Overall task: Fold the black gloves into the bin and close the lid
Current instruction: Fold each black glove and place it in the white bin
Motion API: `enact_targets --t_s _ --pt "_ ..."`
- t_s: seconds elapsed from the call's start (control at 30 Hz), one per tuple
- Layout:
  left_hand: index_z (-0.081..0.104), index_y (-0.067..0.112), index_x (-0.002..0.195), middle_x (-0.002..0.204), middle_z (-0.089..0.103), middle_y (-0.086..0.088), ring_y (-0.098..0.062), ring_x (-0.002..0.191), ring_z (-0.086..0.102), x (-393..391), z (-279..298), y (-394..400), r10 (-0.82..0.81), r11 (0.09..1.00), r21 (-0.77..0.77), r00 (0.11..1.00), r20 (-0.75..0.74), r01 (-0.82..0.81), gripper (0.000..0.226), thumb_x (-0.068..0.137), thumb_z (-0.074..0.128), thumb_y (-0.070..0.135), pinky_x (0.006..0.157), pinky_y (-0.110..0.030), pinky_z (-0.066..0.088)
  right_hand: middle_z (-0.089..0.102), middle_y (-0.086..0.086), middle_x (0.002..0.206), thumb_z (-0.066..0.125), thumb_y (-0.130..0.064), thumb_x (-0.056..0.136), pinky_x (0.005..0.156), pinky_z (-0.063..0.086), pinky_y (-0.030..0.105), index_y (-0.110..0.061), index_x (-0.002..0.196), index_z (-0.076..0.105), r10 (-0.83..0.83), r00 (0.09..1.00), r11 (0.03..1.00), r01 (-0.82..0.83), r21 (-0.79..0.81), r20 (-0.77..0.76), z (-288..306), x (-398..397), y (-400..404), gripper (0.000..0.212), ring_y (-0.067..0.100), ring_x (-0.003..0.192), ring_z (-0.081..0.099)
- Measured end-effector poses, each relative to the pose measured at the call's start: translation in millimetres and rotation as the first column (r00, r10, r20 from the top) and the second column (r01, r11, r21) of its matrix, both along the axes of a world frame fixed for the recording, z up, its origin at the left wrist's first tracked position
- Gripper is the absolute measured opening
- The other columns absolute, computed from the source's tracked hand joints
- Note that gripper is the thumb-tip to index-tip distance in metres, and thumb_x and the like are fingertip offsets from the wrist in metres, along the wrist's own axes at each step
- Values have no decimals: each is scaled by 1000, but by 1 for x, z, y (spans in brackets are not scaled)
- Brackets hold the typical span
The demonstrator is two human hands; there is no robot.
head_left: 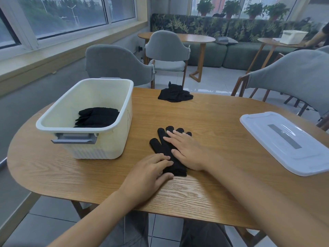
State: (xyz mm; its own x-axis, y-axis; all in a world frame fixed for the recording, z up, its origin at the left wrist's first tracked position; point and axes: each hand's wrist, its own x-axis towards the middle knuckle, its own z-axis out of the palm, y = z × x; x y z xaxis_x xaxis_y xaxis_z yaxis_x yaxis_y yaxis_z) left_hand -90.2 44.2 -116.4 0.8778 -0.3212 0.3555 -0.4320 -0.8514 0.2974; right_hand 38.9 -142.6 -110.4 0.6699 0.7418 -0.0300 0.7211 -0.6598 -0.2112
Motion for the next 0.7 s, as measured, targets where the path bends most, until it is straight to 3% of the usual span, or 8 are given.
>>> enact_targets --t_s 0.27,0.4,0.47,0.57,0.7 --pt "74 17 116 117 71 2 -15 115 61 2 -1 -2 -37 984 176 988 151 10 34 93 64 40 92 -29 55 15 -7 166 35 -37 99 125 5 37 -28 155 28 38 998 998 -41 52 56 2 10 5 57 10 153 4" --pt "73 12 113 115 71 -4 -19 104 62 3 -3 -3 -100 952 304 972 214 31 32 100 56 35 82 -33 56 38 -7 155 43 -20 99 120 26 37 -25 147 43 -147 989 939 143 314 -11 0 -3 3 49 9 145 27" --pt "71 10 114 115 70 -6 -20 100 63 2 -5 -2 -95 951 309 972 216 24 30 101 57 33 77 -34 57 55 -8 136 45 -11 95 108 41 33 -24 135 55 -255 967 880 237 412 -11 0 -13 -3 42 6 129 44" --pt "71 11 110 115 71 -7 -20 97 66 -1 -6 -3 -85 950 311 972 220 13 23 99 62 29 76 -33 58 59 -13 114 48 -8 94 90 43 21 -25 122 63 -337 941 838 302 454 -3 1 -32 -16 36 2 108 51" --pt "69 13 108 109 71 -3 -18 94 66 -1 -5 -4 -54 971 239 978 199 5 19 98 61 27 74 -32 59 63 -11 115 51 -7 93 93 41 19 -23 118 66 -370 929 816 321 480 7 -6 -51 -27 33 4 110 54"
